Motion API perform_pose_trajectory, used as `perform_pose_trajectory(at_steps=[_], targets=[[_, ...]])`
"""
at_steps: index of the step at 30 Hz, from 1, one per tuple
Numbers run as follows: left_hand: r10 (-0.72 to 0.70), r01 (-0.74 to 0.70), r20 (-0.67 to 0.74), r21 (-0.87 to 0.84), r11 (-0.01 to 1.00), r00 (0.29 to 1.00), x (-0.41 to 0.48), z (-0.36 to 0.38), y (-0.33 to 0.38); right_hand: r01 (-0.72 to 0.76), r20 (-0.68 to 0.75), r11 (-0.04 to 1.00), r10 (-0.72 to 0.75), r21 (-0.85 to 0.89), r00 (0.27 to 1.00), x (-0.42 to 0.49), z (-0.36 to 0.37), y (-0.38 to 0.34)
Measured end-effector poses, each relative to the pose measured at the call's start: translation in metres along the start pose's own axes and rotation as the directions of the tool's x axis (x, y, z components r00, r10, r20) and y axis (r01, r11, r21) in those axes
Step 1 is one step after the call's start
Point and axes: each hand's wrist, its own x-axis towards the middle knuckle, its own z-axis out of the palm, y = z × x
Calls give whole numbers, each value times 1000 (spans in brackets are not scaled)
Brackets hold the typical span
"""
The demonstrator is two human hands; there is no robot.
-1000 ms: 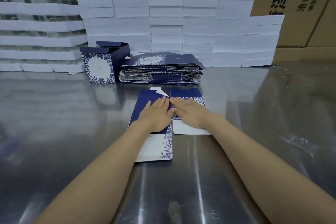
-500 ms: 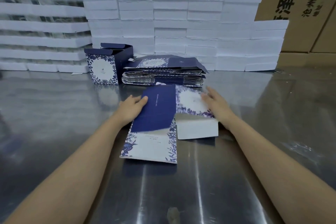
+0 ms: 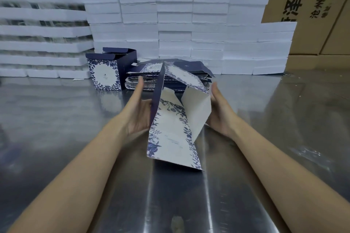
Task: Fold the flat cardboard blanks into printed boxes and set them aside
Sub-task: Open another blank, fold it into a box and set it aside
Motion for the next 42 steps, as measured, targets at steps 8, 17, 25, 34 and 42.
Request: perform_pose_trajectory(at_steps=[8, 17, 25, 34, 42], targets=[[-51, 70, -100, 200, 977, 994, -11, 6, 17, 45, 106, 999, -46, 10, 993, 1, 8, 1], [814, -625, -53, 613, 484, 578, -17, 28, 30, 563, -8, 755, -600, -337, 800, -8, 25, -22], [867, -528, 192, 844, 93, 459, 1, 29, 8, 552, -138, 591, -746, -588, 652, -20, 20, -9], [602, -286, 127, 942, 176, 789, 15, 1, -36, 211, -262, 840, -379, -500, 888, -2, 1, 5], [700, -295, -114, 850, 436, 705, 19, 9, -29, 401, 19, 782, -447, -478, 894, -6, 5, 11]])
